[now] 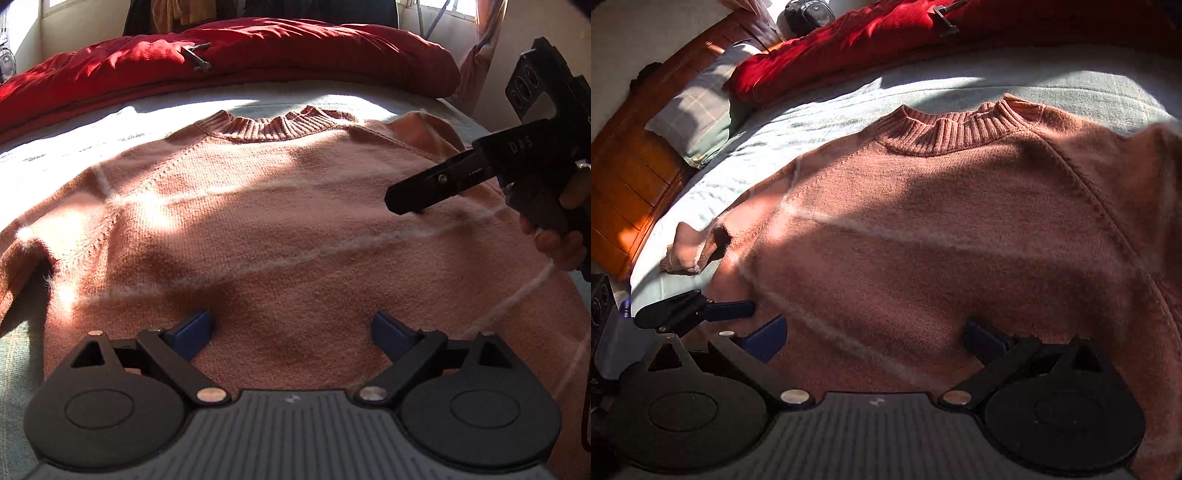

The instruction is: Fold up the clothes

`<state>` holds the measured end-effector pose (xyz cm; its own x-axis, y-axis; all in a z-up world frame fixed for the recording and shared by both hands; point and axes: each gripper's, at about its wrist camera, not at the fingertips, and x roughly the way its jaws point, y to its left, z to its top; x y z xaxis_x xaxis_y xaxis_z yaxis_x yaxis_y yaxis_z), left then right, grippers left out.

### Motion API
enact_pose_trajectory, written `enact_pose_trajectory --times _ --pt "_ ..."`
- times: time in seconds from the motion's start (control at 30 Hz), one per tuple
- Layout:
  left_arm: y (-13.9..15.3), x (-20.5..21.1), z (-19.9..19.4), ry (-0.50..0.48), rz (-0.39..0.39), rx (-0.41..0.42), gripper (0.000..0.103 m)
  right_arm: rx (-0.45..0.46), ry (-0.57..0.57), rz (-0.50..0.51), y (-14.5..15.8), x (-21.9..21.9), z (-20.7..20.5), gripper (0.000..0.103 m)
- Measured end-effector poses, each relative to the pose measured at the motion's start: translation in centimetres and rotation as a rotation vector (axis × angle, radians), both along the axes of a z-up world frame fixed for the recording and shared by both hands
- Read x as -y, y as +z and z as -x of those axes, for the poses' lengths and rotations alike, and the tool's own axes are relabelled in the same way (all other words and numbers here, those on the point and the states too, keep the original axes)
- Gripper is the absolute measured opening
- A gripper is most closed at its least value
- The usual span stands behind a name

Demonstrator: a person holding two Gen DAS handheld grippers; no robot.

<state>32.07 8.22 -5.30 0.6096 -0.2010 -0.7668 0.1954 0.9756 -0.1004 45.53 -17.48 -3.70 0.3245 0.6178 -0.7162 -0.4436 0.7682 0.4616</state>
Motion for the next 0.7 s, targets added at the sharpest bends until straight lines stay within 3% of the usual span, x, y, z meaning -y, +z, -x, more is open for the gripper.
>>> enact_pose_trajectory --times 0.07,0.23,0.37,0.47,0.7 --pt "0.1 -0.1 -0.1 0.01 0.006 -0.009 0.095 0.046 -0.058 0.016 0.1 -0.3 -1.0 0.103" --pt "1.1 0.2 0.9 0.037 0.005 -0.012 0.095 0.026 -0.154 -0.016 0.9 1.3 -2.0 0.103" --pt "2.1 0.5 2.1 0.012 0.021 0.021 0.095 0.114 -0.178 -0.014 3.1 3.7 -0.2 0.103" --pt "1.5 0.3 1.9 0.017 0.051 -0.001 0.095 0.159 -0.228 0.001 4.0 6.1 0.0 0.103" --pt "0.5 0.0 1.8 0.026 0.047 -0.018 0.095 0.125 -0.335 0.047 0.9 8.4 -4.4 0.103"
